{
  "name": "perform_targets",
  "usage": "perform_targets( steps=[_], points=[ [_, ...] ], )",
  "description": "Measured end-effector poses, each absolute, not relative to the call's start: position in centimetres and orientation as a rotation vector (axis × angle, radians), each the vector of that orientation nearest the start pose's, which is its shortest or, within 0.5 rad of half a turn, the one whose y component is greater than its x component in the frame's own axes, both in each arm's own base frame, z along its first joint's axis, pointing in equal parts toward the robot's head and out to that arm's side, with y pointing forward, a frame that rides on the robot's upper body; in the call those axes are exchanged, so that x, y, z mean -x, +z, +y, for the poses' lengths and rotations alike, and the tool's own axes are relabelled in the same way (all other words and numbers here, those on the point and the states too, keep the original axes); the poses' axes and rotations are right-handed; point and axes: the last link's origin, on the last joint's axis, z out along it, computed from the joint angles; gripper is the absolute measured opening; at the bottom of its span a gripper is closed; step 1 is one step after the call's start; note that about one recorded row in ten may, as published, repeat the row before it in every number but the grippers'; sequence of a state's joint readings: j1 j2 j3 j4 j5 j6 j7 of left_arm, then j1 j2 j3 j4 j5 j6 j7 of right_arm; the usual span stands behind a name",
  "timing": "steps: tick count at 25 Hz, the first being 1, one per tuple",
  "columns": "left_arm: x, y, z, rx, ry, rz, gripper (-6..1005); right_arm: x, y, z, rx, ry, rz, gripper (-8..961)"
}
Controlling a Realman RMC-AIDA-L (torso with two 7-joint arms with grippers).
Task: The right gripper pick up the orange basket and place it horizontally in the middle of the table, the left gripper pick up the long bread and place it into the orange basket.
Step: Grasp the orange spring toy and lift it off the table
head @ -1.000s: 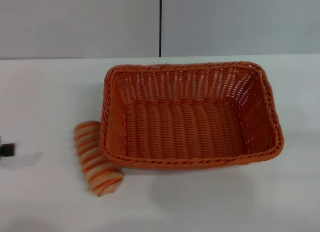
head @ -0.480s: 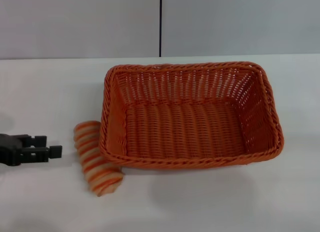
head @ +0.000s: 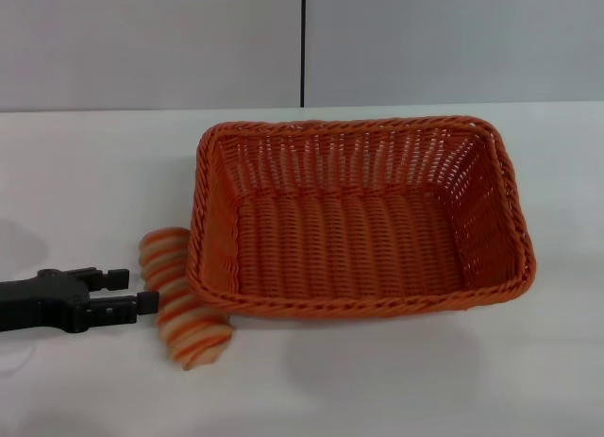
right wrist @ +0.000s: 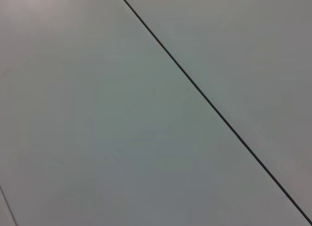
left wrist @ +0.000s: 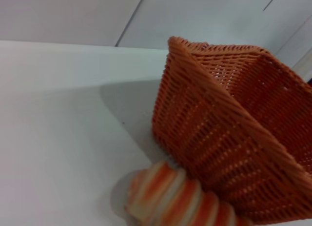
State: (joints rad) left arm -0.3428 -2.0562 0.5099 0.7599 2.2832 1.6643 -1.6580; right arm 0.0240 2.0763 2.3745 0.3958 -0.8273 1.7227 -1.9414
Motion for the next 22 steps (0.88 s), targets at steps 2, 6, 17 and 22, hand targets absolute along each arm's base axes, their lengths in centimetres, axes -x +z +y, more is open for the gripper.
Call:
perform_targets(
  steps=[2, 6, 17, 22],
  points=[
    [34.7, 2.7, 25.9, 2.561, -0.474, -1.249, 791, -36.0, 8.9, 19.5, 1.47, 1.452, 0.755, 699],
    [34.8, 2.3, 26.2, 2.554, -0.468, -1.252, 791, -35.9, 8.9, 19.4, 1.471, 1.452, 0.751, 699],
    [34.8, 1.3, 26.3, 2.572, -0.445, -1.267, 735, -36.1, 8.6, 19.4, 1.475, 1.438, 0.762, 699],
    [34.7, 0.9, 26.4, 2.583, -0.421, -1.271, 625, -36.2, 8.4, 19.4, 1.475, 1.436, 0.774, 699]
  ],
)
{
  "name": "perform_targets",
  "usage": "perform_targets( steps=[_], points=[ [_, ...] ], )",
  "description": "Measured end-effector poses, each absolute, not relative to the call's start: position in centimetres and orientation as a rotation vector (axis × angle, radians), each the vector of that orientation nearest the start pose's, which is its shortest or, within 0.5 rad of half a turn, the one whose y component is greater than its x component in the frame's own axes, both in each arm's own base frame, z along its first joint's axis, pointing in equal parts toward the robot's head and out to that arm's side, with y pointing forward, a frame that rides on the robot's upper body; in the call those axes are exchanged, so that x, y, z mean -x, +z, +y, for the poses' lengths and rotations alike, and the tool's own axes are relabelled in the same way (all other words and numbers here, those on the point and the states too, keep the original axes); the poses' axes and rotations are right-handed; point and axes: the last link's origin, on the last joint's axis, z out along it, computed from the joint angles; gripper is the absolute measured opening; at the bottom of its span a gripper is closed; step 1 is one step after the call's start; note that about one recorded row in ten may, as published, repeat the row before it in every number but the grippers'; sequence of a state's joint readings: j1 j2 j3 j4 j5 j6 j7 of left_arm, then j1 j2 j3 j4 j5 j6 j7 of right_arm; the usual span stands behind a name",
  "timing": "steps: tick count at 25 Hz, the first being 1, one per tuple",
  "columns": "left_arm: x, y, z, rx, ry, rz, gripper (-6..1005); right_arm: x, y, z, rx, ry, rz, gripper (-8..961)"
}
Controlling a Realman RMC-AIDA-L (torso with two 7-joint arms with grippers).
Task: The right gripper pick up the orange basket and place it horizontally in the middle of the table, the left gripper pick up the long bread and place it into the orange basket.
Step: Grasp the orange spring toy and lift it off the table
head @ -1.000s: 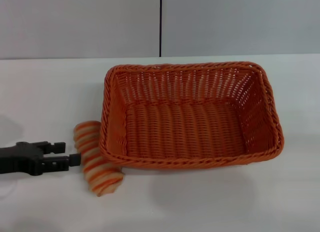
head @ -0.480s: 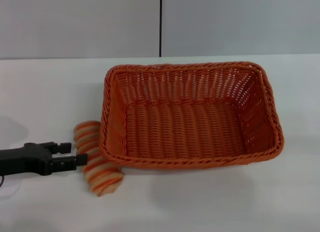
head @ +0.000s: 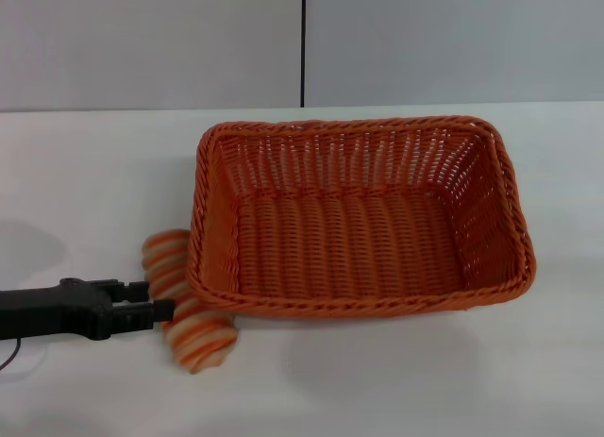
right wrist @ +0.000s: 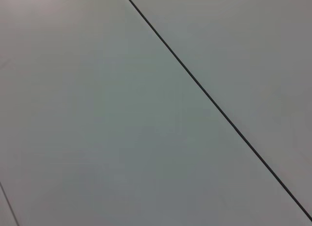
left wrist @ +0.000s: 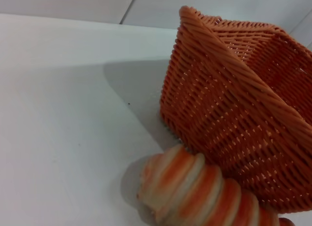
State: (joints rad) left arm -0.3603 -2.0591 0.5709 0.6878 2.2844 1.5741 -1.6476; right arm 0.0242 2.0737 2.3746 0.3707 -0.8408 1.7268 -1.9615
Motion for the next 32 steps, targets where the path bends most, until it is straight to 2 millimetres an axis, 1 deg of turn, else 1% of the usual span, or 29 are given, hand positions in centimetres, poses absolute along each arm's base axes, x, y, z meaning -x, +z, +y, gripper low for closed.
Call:
perform_targets(
  steps=[5, 11, 16, 24, 28, 31, 32],
  points=[
    [34.5, 0.9, 26.6, 2.577, -0.43, -1.294, 630, -36.3, 8.4, 19.3, 1.472, 1.433, 0.776, 699],
    [33.9, 0.5, 27.0, 2.583, -0.452, -1.326, 539, -36.4, 8.3, 19.3, 1.469, 1.427, 0.786, 699],
    [33.8, 0.5, 27.1, 2.582, -0.468, -1.314, 458, -36.6, 8.1, 19.1, 1.458, 1.424, 0.805, 699],
    [34.1, 0.8, 27.2, 2.555, -0.474, -1.321, 329, -36.6, 7.8, 19.2, 1.457, 1.418, 0.808, 699],
    [34.2, 0.9, 27.1, 2.552, -0.47, -1.319, 291, -36.6, 7.8, 19.2, 1.458, 1.42, 0.807, 700],
    [34.5, 1.8, 27.3, 2.512, -0.474, -1.311, 264, -36.5, 7.7, 19.4, 1.46, 1.423, 0.806, 700],
    [34.5, 1.8, 27.3, 2.512, -0.474, -1.311, 254, -36.5, 7.7, 19.4, 1.46, 1.423, 0.806, 700]
  ],
)
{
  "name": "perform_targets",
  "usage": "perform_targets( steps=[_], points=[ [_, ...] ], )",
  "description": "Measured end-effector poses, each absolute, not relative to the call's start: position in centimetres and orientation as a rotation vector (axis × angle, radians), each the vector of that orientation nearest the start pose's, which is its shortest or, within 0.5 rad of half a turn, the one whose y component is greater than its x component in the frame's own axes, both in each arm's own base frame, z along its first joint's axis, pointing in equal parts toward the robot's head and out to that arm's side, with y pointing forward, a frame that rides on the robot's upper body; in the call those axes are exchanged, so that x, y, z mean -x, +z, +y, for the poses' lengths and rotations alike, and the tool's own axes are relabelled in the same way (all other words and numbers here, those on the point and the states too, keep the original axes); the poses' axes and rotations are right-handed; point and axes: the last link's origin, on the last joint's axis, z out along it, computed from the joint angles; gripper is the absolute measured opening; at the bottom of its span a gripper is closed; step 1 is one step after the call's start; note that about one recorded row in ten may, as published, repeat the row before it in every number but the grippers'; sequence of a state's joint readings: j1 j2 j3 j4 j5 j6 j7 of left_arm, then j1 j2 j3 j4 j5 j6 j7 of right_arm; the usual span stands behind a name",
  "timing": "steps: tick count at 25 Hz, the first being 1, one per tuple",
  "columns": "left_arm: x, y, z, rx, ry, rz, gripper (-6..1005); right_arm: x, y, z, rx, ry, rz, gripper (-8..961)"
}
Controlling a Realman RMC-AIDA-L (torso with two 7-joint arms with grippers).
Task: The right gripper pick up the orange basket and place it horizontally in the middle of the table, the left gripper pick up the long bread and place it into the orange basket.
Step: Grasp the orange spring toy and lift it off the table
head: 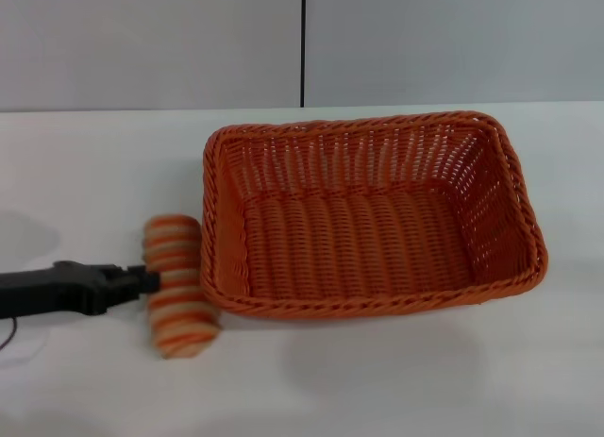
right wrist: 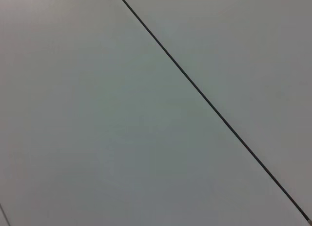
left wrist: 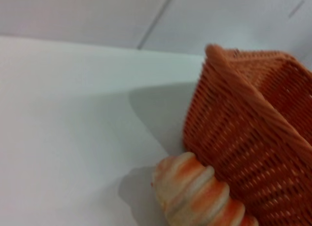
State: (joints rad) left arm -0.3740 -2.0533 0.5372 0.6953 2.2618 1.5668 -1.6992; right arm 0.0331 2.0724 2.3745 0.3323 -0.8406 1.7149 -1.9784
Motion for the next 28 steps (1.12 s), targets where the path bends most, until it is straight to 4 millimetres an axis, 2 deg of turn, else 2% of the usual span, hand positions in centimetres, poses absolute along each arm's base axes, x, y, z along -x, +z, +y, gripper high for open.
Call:
perform_targets(
  steps=[14, 18, 25, 28],
  points=[
    [34.8, 9.0, 29.9, 2.364, -0.445, -1.172, 155, -36.1, 7.7, 20.3, 1.467, 1.437, 0.795, 696],
    [34.4, 9.9, 30.6, 2.364, -0.447, -1.152, 89, -36.0, 7.7, 20.6, 1.469, 1.439, 0.795, 695],
    [33.8, 9.4, 30.8, 2.402, -0.457, -1.136, -2, -35.9, 7.5, 20.9, 1.467, 1.443, 0.799, 694],
    [33.3, 9.4, 30.9, 2.442, -0.455, -1.128, 64, -35.9, 7.5, 21.0, 1.469, 1.442, 0.796, 694]
  ],
)
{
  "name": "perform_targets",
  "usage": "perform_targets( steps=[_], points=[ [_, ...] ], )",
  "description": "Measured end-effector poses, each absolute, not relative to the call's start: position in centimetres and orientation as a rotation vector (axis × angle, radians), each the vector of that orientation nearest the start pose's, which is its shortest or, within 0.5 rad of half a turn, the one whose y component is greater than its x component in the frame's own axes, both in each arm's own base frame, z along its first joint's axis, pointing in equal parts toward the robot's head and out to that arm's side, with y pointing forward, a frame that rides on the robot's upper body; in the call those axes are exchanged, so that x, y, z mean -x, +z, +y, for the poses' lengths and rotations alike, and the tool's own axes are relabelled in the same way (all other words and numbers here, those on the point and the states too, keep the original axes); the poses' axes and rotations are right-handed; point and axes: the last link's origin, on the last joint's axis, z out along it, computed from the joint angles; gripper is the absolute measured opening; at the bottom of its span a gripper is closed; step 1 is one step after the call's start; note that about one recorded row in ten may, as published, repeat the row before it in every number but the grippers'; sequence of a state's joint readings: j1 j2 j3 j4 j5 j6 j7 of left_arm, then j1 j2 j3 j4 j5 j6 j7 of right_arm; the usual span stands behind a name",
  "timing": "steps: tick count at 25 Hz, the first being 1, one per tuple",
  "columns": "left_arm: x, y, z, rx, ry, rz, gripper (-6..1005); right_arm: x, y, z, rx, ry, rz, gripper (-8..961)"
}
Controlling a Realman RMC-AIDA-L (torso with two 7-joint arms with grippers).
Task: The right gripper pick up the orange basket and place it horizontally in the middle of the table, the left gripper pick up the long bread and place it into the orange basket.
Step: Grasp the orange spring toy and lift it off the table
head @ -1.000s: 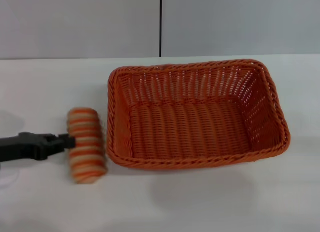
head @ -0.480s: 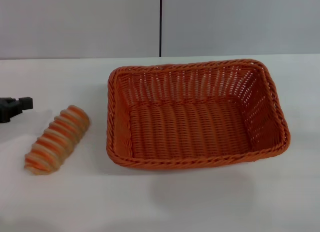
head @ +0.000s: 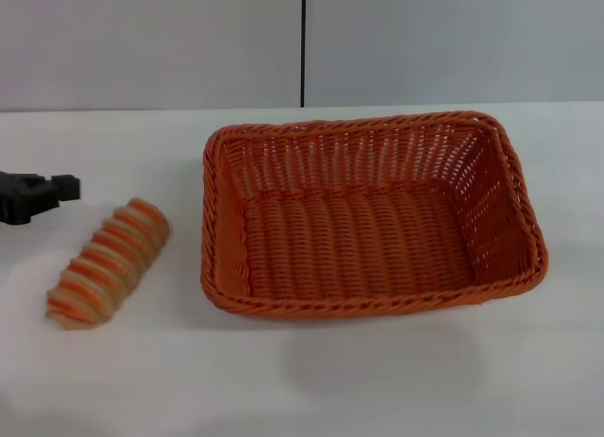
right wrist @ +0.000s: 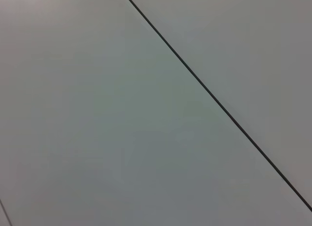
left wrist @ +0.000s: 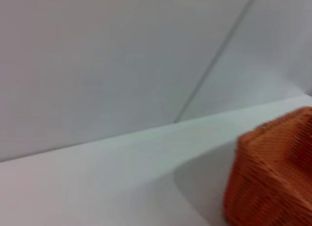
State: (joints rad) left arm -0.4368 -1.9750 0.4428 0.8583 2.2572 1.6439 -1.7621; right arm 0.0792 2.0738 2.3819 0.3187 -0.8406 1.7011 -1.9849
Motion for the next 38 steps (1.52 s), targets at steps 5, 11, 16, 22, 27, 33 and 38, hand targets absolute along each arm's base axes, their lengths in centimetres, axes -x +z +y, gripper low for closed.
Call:
perform_targets(
  steps=[5, 11, 16, 22, 27, 33, 38],
  points=[
    [32.5, 8.4, 31.0, 2.538, -0.39, -1.103, 191, -35.8, 7.4, 21.1, 1.477, 1.436, 0.786, 694],
    [32.2, 7.2, 31.3, 2.573, -0.336, -1.072, 384, -35.9, 7.1, 20.9, 1.472, 1.431, 0.801, 694],
    [32.4, 6.5, 31.5, 2.568, -0.298, -1.02, 488, -36.1, 6.9, 20.7, 1.464, 1.423, 0.808, 694],
    [32.3, 5.1, 31.7, 2.617, -0.198, -0.91, 631, -36.2, 7.0, 20.6, 1.459, 1.42, 0.805, 694],
    [31.9, 4.6, 31.8, 2.635, -0.137, -0.8, 782, -36.3, 7.1, 20.7, 1.459, 1.414, 0.808, 695],
    [31.8, 4.5, 32.2, 2.641, -0.06, -0.761, 831, -36.4, 7.0, 20.8, 1.458, 1.406, 0.811, 695],
    [32.0, 3.9, 32.4, 2.643, 0.004, -0.755, 829, -36.5, 6.9, 20.8, 1.454, 1.395, 0.817, 695]
  ],
)
